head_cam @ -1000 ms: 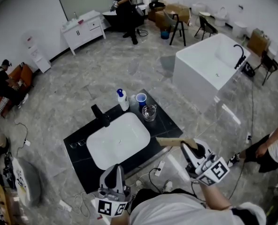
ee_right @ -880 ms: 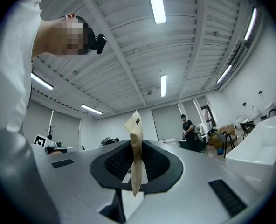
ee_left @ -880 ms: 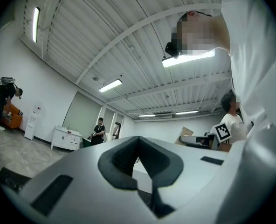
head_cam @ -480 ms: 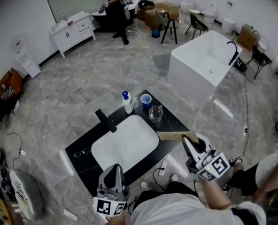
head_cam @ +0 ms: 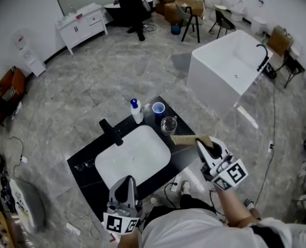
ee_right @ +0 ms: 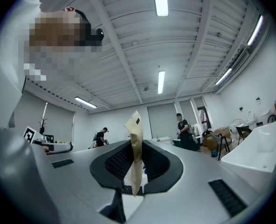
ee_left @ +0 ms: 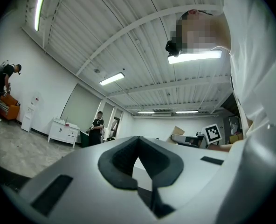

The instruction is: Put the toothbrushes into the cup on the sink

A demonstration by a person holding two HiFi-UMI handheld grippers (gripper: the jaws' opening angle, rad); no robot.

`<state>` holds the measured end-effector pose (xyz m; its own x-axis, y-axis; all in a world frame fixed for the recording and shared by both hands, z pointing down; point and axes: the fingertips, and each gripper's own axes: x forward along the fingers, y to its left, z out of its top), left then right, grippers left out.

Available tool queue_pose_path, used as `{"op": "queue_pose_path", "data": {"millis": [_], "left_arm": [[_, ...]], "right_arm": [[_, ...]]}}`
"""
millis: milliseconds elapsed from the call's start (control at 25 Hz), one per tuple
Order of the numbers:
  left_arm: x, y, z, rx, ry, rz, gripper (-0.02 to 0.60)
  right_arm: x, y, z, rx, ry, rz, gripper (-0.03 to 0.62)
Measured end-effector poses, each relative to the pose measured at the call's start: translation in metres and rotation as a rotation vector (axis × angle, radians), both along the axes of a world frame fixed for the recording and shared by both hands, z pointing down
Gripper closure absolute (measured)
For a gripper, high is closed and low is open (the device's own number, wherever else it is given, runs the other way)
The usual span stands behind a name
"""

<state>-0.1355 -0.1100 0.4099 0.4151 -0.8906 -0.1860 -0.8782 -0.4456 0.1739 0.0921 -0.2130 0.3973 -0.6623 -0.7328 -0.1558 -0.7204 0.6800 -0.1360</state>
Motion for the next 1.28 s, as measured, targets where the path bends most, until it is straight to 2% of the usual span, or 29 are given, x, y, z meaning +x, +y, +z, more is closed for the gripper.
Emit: {"op": "queue_pose_path", "data": {"millis": [480, 920, 1280], "left_arm": [[0.013, -0.033, 0.01, -0.045, -0.021, -0.058, 0.583], [0.009, -0.053, 0.011, -0.049, -0.048, -0.078, 0.583], [0.015, -0.059, 0.011, -0.054, -0.053, -0.079, 0.583]], "right_arm": [[0.005, -0.086, 0.039, -0.047, 0.041, -0.015, 0.522], [-0.005, -0.12, 0.07, -0.086, 0.078, -0.024, 0.522], [-0.002, -0.143, 0.114, -0.167, 0.111, -0.007, 0.522]]}}
